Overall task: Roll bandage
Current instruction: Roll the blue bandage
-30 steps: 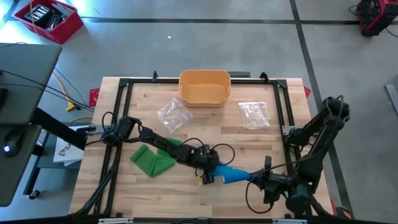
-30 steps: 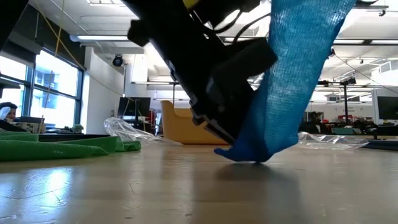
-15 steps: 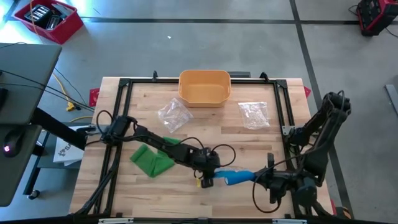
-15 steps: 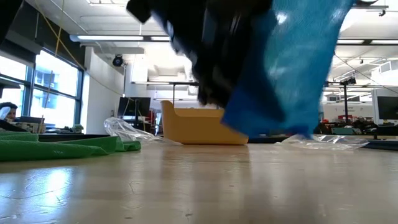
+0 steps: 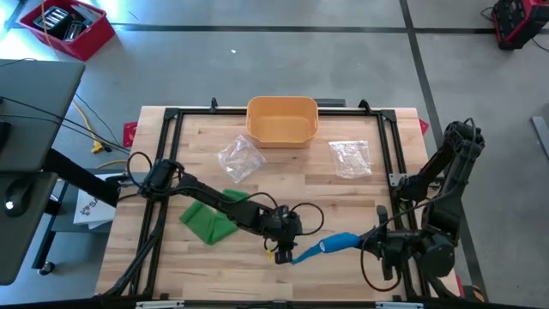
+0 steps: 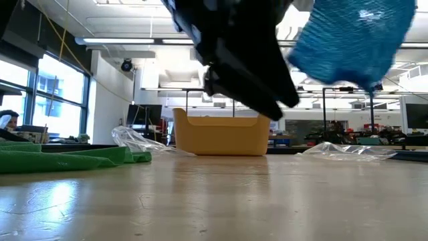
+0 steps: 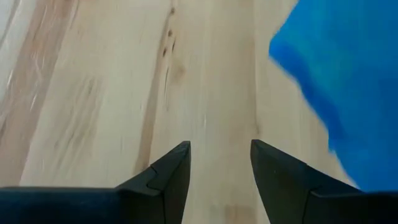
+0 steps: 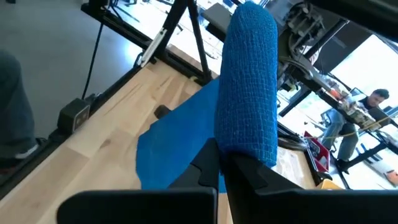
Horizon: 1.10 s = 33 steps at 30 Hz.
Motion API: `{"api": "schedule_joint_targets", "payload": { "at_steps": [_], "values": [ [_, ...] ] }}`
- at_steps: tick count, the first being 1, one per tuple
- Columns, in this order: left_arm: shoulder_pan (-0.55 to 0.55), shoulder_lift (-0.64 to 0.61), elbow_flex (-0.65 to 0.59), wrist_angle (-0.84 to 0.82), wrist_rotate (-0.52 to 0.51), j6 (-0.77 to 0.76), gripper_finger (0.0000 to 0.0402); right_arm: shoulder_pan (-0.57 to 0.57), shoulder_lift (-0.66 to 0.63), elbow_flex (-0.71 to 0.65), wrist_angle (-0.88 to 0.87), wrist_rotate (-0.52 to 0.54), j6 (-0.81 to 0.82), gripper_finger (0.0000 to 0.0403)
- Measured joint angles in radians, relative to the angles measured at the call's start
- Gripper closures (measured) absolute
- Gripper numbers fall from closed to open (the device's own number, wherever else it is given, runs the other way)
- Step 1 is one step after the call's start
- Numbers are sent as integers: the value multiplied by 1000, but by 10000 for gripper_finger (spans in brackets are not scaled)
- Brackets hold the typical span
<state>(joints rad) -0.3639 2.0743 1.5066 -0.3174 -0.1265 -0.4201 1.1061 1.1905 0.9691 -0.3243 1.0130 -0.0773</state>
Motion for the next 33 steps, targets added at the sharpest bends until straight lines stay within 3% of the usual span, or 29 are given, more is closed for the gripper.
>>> {"api": "schedule_joint_targets", "payload": {
  "at_steps": [4,9,13,18,23,29,33],
  "values": [
    [-56,-44,0,-108,-157,-43,244,-1,-8,0,-20,1,24,403],
    [-138,-88,0,-259,-535,-77,257,-17,-8,0,-60,-1,66,403],
    [-184,-113,0,-120,-685,-13,261,-31,-13,0,-90,-2,121,403],
    [-226,-111,0,277,-756,321,261,-53,-26,0,-125,-9,167,402],
    [-208,-109,0,574,-744,586,251,-60,-38,0,-128,-16,167,402],
    [-147,-107,0,647,-715,608,212,-60,-41,0,-128,-16,172,402],
    [-108,-91,1,712,-576,581,203,-60,-41,0,-126,-19,174,402]
  ]
}}
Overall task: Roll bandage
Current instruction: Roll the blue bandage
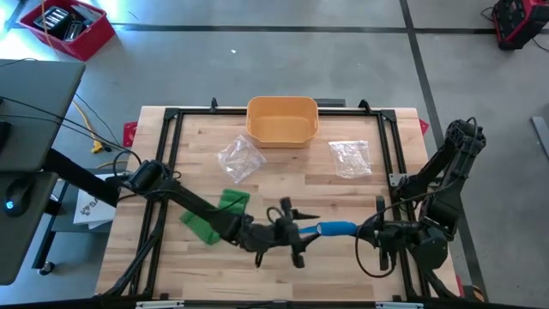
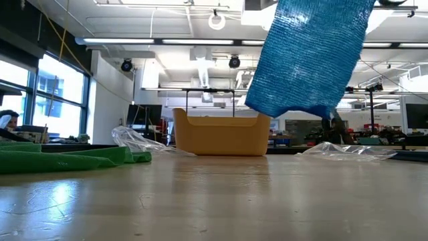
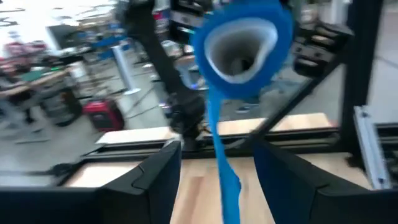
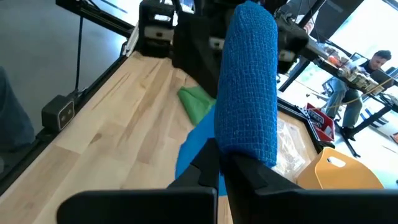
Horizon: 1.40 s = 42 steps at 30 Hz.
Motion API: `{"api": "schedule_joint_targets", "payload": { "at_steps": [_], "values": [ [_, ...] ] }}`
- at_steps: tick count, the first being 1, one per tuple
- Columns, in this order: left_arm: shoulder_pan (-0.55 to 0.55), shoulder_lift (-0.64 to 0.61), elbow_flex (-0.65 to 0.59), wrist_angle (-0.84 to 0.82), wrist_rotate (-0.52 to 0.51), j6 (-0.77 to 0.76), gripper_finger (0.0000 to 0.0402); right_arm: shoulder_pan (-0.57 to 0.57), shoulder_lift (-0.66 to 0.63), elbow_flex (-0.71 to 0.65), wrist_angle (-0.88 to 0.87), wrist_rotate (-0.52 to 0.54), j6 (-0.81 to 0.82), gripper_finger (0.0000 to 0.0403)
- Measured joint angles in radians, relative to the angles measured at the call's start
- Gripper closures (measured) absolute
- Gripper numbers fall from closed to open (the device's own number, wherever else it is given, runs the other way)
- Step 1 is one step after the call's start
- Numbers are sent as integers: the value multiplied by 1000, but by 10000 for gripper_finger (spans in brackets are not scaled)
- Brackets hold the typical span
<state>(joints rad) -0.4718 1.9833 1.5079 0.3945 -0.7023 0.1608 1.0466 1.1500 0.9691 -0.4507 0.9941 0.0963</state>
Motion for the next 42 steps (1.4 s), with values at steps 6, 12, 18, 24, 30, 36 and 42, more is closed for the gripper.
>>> {"api": "schedule_joint_targets", "payload": {
  "at_steps": [6,12,18,24,30,36,42],
  "values": [
    [15,50,-1,75,49,-34,246,0,0,0,-1,2,1,402],
    [-12,83,-1,73,5,-67,382,0,0,0,-3,3,1,402],
    [-33,118,-1,-1,2,-175,398,0,0,0,-2,4,4,402],
    [-35,180,-1,-56,128,-345,400,-29,2,-3,-60,-54,83,402],
    [-37,250,-1,-53,283,-479,401,-111,64,-4,-250,-81,296,402],
    [-60,282,-1,-20,434,-551,401,-185,170,-4,-305,-86,351,402],
    [-85,282,-1,-19,426,-574,401,-229,259,-4,-308,-86,353,402]
  ]
}}
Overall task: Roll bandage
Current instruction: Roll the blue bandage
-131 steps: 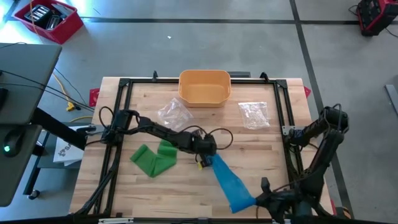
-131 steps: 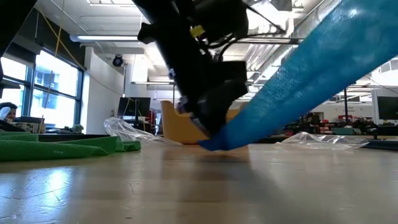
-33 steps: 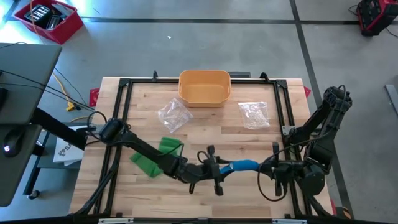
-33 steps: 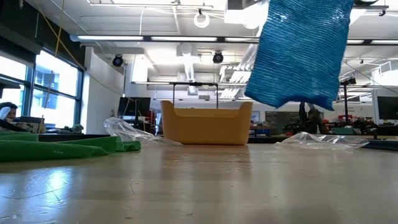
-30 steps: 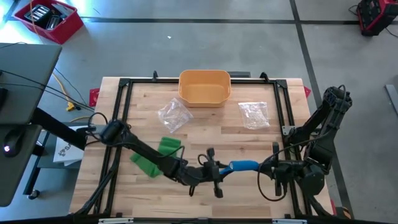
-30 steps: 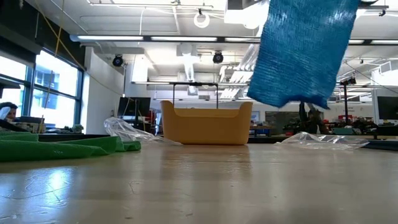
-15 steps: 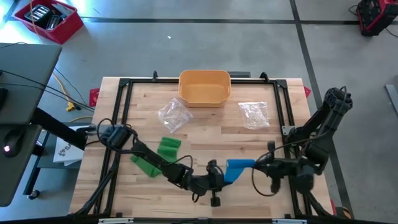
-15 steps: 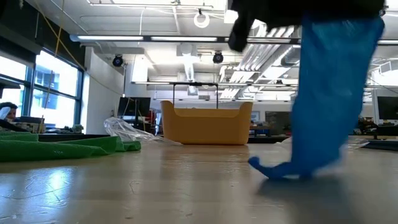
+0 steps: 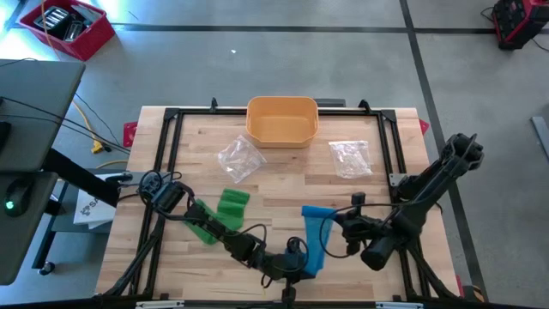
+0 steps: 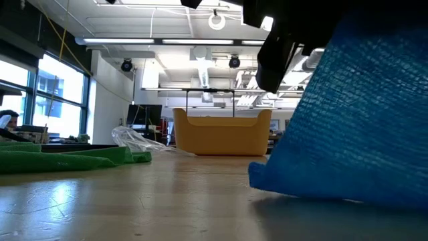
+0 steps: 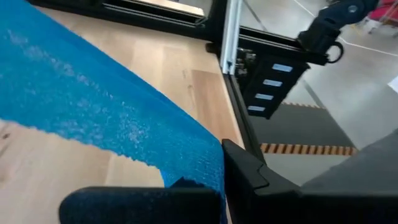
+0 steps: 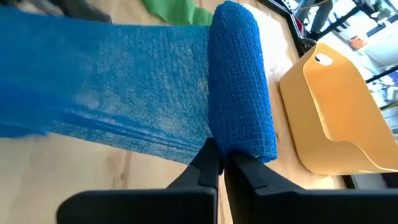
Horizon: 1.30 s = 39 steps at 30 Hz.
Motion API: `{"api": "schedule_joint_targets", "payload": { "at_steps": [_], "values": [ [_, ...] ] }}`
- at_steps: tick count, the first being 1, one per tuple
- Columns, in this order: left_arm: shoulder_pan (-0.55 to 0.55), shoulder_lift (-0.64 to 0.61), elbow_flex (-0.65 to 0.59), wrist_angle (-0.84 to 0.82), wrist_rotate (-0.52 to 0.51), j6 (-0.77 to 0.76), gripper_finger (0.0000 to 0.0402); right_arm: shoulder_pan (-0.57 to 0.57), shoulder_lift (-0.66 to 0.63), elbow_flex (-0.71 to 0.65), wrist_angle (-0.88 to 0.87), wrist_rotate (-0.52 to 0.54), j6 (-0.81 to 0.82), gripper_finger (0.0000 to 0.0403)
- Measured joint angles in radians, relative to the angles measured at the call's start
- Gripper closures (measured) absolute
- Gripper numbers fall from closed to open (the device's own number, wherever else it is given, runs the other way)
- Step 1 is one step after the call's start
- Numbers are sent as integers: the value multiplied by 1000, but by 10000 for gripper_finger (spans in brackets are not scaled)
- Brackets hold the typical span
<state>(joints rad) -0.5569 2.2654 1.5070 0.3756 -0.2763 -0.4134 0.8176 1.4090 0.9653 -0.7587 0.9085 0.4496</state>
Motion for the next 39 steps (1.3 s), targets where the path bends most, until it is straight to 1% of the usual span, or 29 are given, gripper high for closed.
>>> {"api": "schedule_joint_targets", "payload": {
  "at_steps": [4,7,11,14,16,19,22,25,29,32,33,35,37,39],
  "values": [
    [-3,0,0,4,-79,-1,401,8,7,0,23,10,-10,402],
    [9,0,0,3,-99,13,392,43,-13,0,19,12,-10,402],
    [23,0,0,-7,-86,4,357,110,-63,0,17,-2,-13,402],
    [35,0,0,-46,-61,-3,319,156,-104,0,14,-75,-32,402],
    [43,-3,0,-107,-47,6,294,184,-120,0,4,-130,-32,402],
    [47,-33,-1,-281,-54,0,272,225,-139,0,-31,-177,-28,403],
    [34,-73,-1,-403,-88,-8,268,260,-149,0,-45,-196,-24,403],
    [15,-104,0,-451,-116,56,272,276,-167,0,-42,-202,-28,403],
    [-10,-138,0,-421,-187,154,275,285,-188,0,-41,-199,-34,403],
    [-15,-145,0,-301,-211,133,269,285,-194,0,-37,-160,-51,403],
    [-11,-145,0,-255,-193,123,264,285,-194,0,-36,-145,-62,403],
    [0,-144,0,-181,-120,112,254,279,-202,0,-35,-111,-86,403],
    [4,-145,0,-173,-84,107,242,274,-209,0,-32,-78,-91,403],
    [7,-144,0,-197,-73,103,234,274,-223,0,-32,-48,-93,403]
  ]
}}
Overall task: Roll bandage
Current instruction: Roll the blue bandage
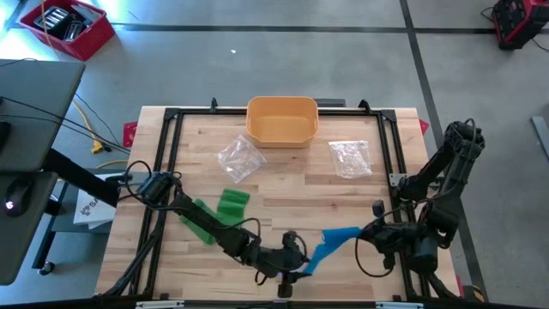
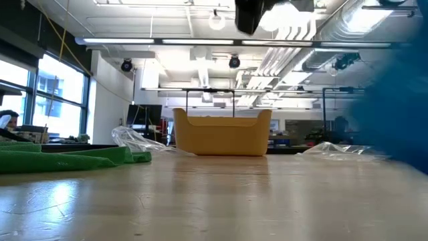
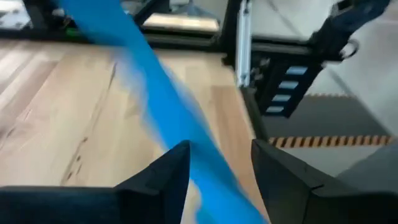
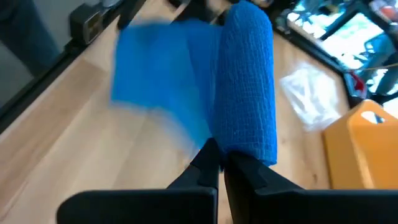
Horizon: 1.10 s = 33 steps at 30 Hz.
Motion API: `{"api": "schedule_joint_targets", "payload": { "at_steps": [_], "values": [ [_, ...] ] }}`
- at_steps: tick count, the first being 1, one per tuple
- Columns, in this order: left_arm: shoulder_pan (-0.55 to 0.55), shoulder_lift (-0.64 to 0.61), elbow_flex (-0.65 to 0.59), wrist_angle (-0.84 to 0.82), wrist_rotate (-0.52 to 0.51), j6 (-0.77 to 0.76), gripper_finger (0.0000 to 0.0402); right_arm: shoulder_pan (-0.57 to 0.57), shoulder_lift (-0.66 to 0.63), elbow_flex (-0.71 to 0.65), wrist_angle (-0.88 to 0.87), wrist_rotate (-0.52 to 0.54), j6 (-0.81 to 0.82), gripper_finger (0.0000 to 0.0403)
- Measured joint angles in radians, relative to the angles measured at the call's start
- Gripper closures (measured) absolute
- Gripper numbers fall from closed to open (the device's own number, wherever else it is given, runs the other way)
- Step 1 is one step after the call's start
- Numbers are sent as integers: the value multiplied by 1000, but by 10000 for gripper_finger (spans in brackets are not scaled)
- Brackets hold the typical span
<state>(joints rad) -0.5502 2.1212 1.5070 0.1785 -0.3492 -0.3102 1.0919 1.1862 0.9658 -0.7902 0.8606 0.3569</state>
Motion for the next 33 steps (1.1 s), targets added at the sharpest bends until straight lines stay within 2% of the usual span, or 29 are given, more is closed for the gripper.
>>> {"api": "schedule_joint_targets", "payload": {
  "at_steps": [4,8,11,16,19,24,30,33],
  "values": [
    [-1,7,0,2,-55,71,232,10,-45,19,8,25,-41,403],
    [-12,13,0,6,-232,209,239,22,-87,41,19,21,-75,403],
    [-25,8,6,36,-339,311,247,28,-107,43,33,-33,-78,403],
    [-68,8,124,43,-429,572,268,28,-115,43,43,-128,-78,403],
    [-103,8,223,3,-514,749,280,28,-115,43,56,-137,-87,403],
    [-117,6,322,-39,-535,952,294,28,-115,42,89,-131,-114,403],
    [-90,9,335,-105,-536,976,304,28,-114,42,145,-131,-166,403],
    [-78,27,335,-71,-558,1001,305,28,-114,42,152,-130,-175,403]
  ]
}}
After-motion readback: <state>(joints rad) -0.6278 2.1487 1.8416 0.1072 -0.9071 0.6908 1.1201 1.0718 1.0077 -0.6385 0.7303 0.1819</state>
